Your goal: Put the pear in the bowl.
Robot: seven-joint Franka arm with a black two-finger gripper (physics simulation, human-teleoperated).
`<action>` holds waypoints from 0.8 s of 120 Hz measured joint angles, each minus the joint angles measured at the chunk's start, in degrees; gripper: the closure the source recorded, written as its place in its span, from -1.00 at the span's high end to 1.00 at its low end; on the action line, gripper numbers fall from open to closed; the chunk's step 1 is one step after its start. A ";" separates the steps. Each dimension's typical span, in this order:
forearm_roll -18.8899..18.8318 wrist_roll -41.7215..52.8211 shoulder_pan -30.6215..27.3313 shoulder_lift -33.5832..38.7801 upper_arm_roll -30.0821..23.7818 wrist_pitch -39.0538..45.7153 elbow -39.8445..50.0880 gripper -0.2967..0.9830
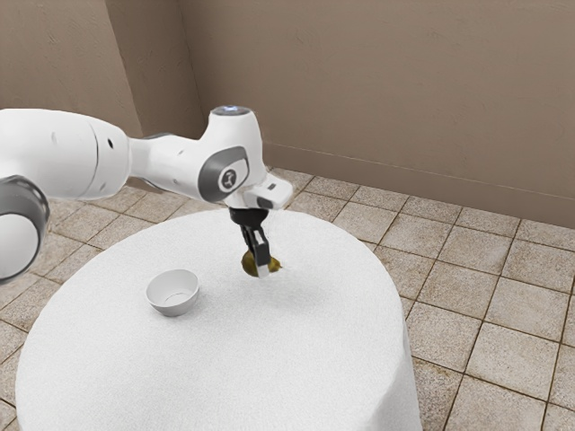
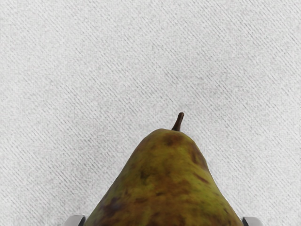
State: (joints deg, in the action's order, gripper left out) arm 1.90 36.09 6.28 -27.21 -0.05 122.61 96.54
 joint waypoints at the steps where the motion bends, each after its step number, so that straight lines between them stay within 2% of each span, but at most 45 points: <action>1: -0.01 0.00 -0.01 0.29 0.13 -0.09 0.33 -0.16; 21: 0.02 -0.13 -0.02 11.09 4.19 -0.03 13.98 -0.24; 29: 0.10 -0.20 -0.03 13.22 6.46 0.54 17.15 -0.24; 54: 0.30 0.05 -0.23 12.83 14.07 1.96 18.05 -0.21; 78: 3.44 1.43 -1.92 10.73 14.80 2.63 16.96 -0.19; 96: 5.01 2.24 -1.96 13.77 14.82 3.30 20.59 -0.19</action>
State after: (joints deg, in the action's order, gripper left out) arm 6.92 38.32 4.32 -13.45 14.77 125.91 117.13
